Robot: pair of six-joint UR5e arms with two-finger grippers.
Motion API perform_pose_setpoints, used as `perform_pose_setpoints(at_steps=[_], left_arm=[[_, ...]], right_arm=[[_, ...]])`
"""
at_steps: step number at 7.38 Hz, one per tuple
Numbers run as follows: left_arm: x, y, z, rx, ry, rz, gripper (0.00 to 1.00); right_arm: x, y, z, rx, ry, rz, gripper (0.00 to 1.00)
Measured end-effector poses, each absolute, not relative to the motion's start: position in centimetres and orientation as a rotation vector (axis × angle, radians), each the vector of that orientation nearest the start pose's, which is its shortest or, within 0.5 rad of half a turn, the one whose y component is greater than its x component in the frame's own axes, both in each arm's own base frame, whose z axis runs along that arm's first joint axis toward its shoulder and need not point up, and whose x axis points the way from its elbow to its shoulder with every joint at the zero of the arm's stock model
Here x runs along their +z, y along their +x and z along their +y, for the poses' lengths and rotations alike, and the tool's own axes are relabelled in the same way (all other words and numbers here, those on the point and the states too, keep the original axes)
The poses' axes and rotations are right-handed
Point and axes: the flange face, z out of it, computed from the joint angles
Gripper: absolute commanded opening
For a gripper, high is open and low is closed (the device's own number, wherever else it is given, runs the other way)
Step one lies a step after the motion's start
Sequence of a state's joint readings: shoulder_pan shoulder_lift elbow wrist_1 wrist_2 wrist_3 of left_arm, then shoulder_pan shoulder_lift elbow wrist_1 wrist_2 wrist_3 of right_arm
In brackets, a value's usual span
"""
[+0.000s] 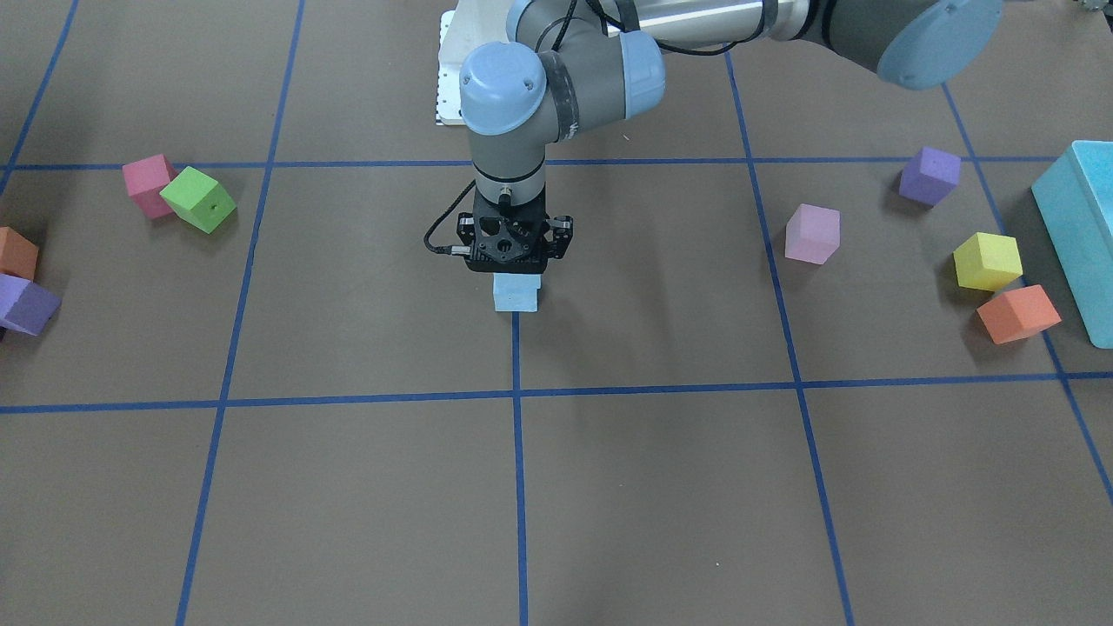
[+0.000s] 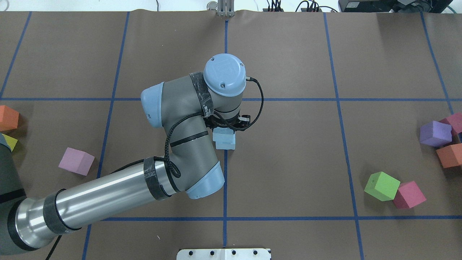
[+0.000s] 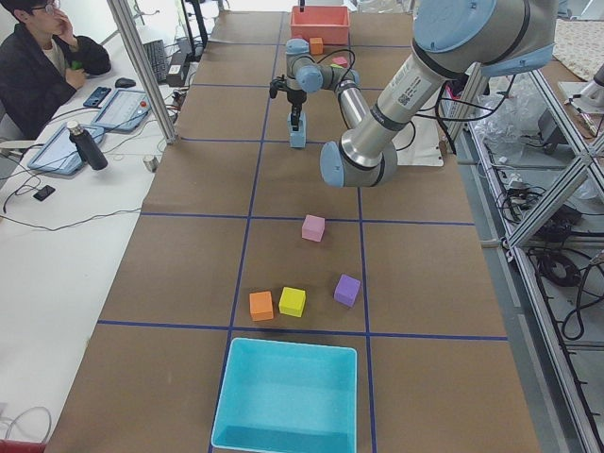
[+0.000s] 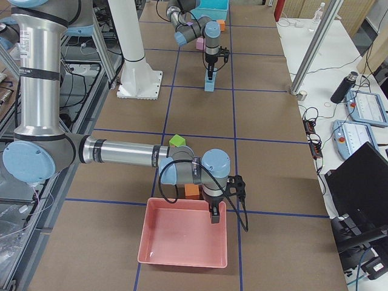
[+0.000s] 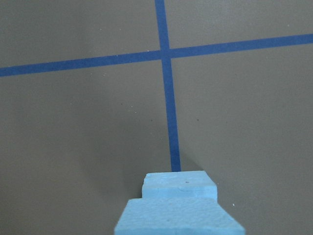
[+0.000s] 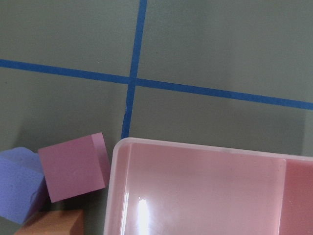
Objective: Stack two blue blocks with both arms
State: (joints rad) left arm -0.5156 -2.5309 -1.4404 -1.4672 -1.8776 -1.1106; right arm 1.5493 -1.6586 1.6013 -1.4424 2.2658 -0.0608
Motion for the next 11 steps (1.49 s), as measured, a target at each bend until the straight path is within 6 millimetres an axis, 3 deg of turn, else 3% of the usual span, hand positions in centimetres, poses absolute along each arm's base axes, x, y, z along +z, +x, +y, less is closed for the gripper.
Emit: perform_pose_setpoints(at_steps=[2, 7, 11], left_arm=[[12.36, 60.43, -46.10, 0.051, 0.076, 0.775, 0.54], [12.36, 60.85, -45.71, 0.049, 0.070, 0.776, 0.61], [12.49, 61.28, -45.44, 0.058, 0.086, 0.806, 0.96]], right_arm=[[67.76, 5.96, -46.13, -0.103, 0.081, -0.693, 1.00], [67.75, 5.91, -46.21, -0.104, 0.081, -0.693, 1.00], [67.75, 5.90, -46.21, -0.105, 0.081, -0.694, 1.00]])
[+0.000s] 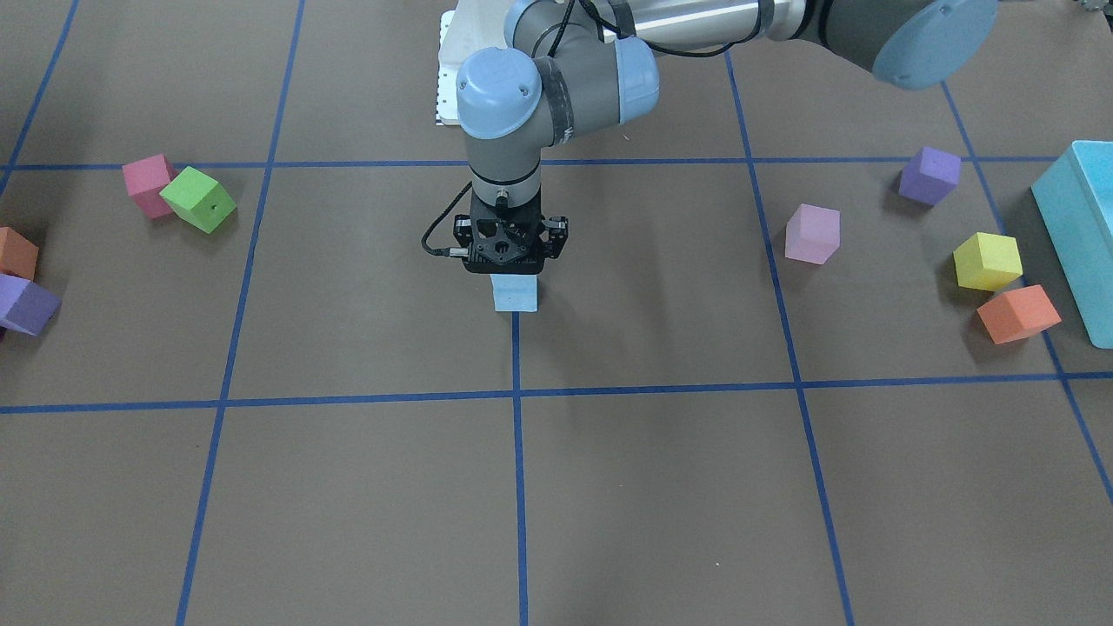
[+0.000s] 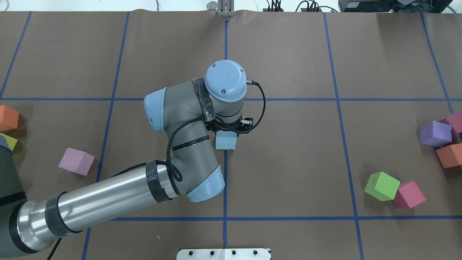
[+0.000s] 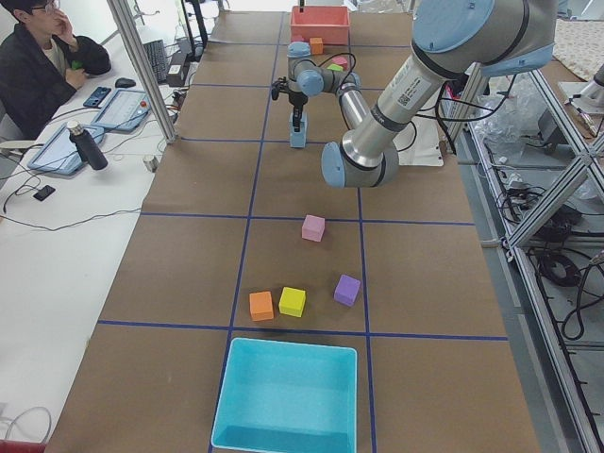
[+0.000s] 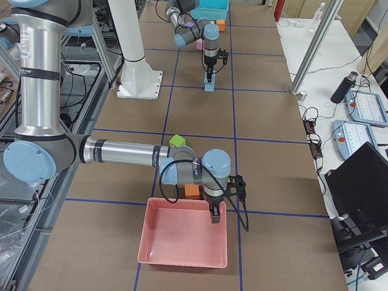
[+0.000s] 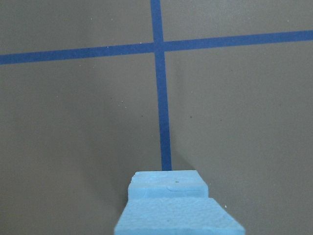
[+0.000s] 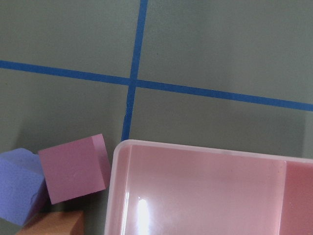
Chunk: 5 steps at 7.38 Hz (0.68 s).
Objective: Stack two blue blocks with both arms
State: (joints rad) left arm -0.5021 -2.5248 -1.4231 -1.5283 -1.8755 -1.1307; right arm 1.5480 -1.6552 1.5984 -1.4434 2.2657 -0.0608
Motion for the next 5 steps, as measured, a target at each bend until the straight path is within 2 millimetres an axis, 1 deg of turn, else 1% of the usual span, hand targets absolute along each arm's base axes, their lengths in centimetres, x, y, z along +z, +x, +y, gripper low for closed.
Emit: perform_pose_setpoints(at_steps=[3, 4, 5], left_arm=[[12.2, 61.0, -45.9, 0.054, 0.149, 0.814, 0.98], [11.5, 60.4, -45.7, 0.059, 0.165, 0.827, 0.98], [10.9, 59.2, -45.3, 0.064, 0.180, 0.843, 0.98]], right_arm=[[67.7, 5.9, -46.2, -0.105, 0.082, -0.694, 1.00], [67.7, 5.9, -46.2, -0.105, 0.082, -0.695, 1.00], [67.7, 5.9, -46.1, -0.105, 0.082, -0.695, 1.00]])
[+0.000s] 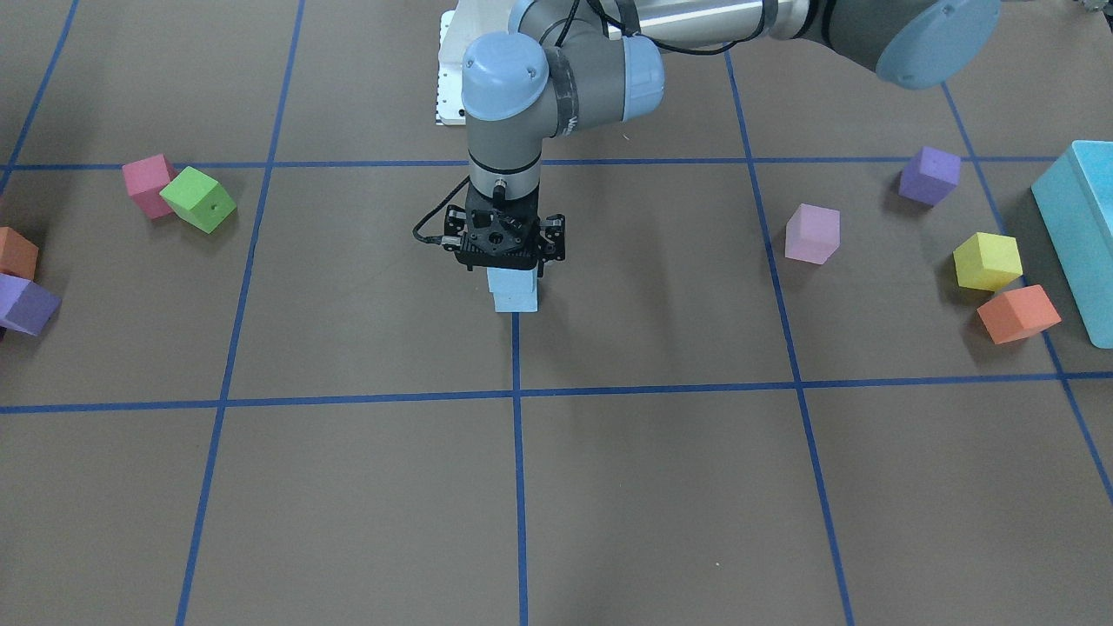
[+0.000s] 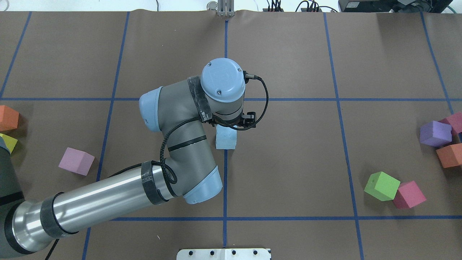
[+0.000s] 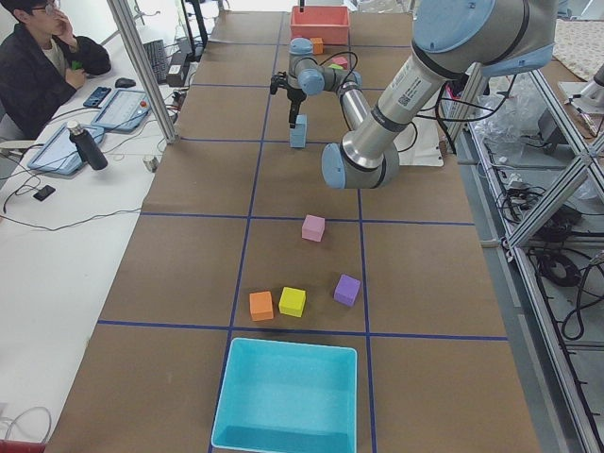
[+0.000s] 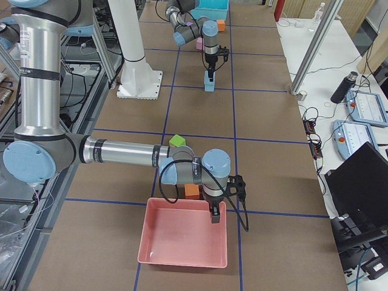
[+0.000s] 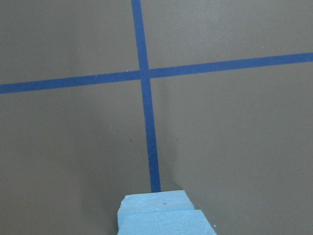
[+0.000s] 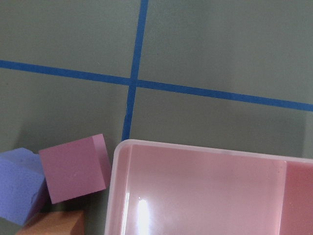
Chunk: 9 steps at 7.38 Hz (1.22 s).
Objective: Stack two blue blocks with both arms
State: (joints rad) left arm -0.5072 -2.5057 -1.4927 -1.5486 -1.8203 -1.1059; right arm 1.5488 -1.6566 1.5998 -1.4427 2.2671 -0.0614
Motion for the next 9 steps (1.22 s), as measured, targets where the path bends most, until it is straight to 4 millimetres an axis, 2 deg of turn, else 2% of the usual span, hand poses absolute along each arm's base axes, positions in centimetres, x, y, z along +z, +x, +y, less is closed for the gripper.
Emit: perform_pose_setpoints(at_steps=[1, 2, 3, 4, 5, 7, 9], left_arm=[[10.4, 57.0, -44.7, 0.072, 0.195, 0.853, 0.98], [9.0, 53.8, -43.9, 0.087, 0.210, 0.850, 0.98], [7.9, 49.9, -43.2, 0.112, 0.226, 0.837, 0.98], [8.8, 45.6, -43.3, 0.160, 0.241, 0.822, 0.98], [11.6, 40.9, -44.4, 0.227, 0.259, 0.806, 0.98], [19.3, 30.2, -48.8, 0.375, 0.297, 0.753, 0.98], [29.7, 17.3, -52.8, 0.481, 0.284, 0.711, 0.98]], right_arm=[[67.7, 5.9, -46.1, -0.105, 0.083, -0.695, 1.00], [67.7, 5.9, -46.1, -0.105, 0.083, -0.695, 1.00], [67.7, 5.9, -46.1, -0.105, 0.083, -0.696, 1.00], [67.8, 5.9, -46.1, -0.105, 0.082, -0.697, 1.00], [67.9, 5.9, -46.0, -0.106, 0.080, -0.698, 1.00], [68.1, 5.9, -45.8, -0.105, 0.076, -0.700, 1.00], [68.2, 5.9, -45.7, -0.103, 0.073, -0.701, 1.00]])
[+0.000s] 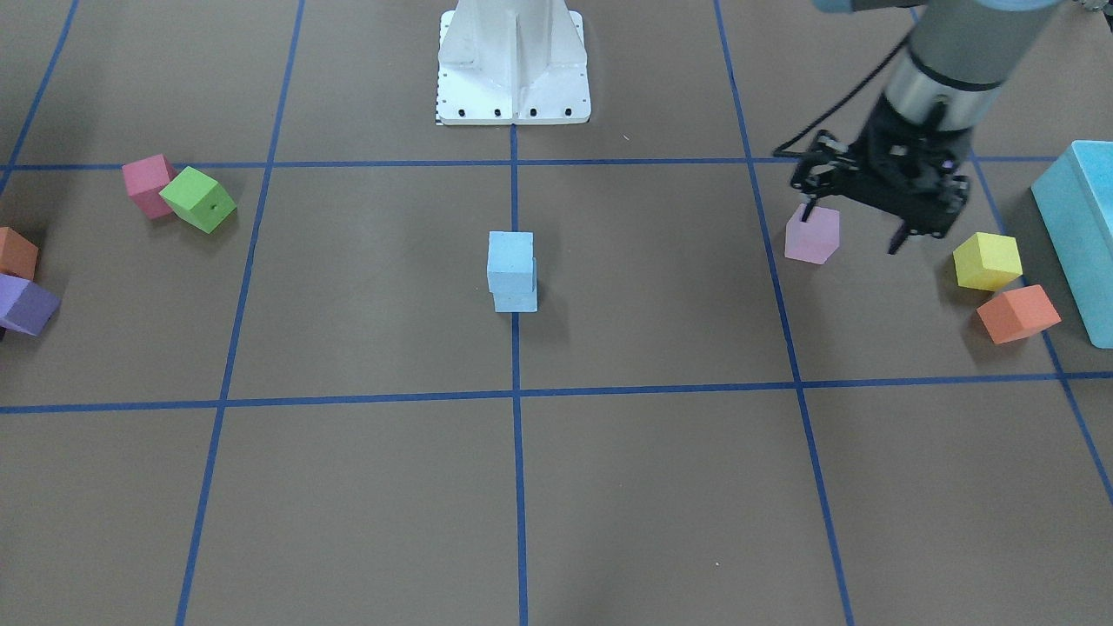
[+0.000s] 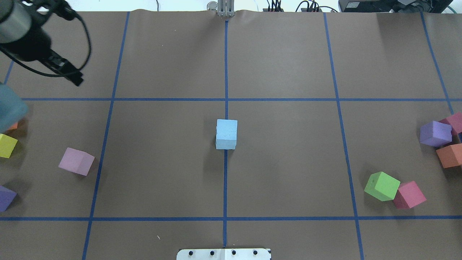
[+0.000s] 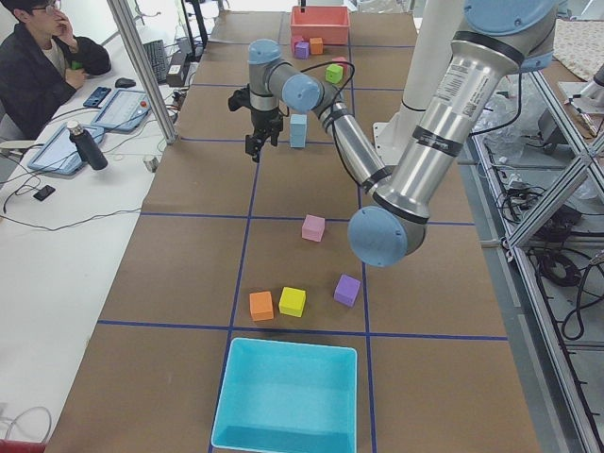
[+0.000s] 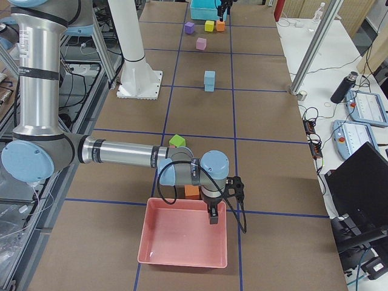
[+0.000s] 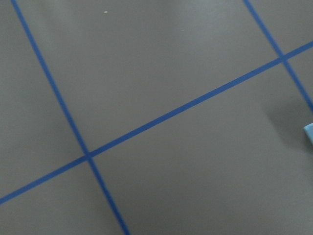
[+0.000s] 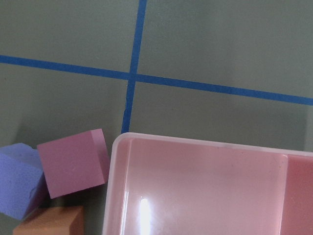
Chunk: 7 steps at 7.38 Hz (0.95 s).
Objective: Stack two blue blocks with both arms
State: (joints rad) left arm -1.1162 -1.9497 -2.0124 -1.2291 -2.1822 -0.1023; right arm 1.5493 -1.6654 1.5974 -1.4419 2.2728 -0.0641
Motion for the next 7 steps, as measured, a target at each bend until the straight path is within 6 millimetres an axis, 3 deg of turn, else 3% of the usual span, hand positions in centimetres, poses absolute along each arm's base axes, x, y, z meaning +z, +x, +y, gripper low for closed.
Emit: perform_pose_setpoints(at_steps=[1, 3, 5, 6, 7], left_arm=[[35.6, 11.0, -53.8, 0.455, 0.242, 0.702, 0.98], [48.7, 2.2, -53.2, 0.308, 0.093, 0.687, 0.98], [59.7, -0.9, -50.4, 0.229, 0.030, 0.687, 0.98], [63.3, -1.7, -48.9, 0.208, 0.007, 0.691, 0.98], [65.2, -2.4, -47.5, 0.191, -0.003, 0.696, 0.98]], right_arm=[[68.2, 5.9, -45.6, -0.103, 0.073, -0.701, 1.00], [68.3, 5.9, -45.6, -0.104, 0.072, -0.701, 1.00], [68.3, 5.9, -45.6, -0.107, 0.073, -0.701, 1.00], [68.3, 5.9, -45.6, -0.108, 0.074, -0.701, 1.00], [68.3, 5.9, -45.6, -0.109, 0.074, -0.701, 1.00]])
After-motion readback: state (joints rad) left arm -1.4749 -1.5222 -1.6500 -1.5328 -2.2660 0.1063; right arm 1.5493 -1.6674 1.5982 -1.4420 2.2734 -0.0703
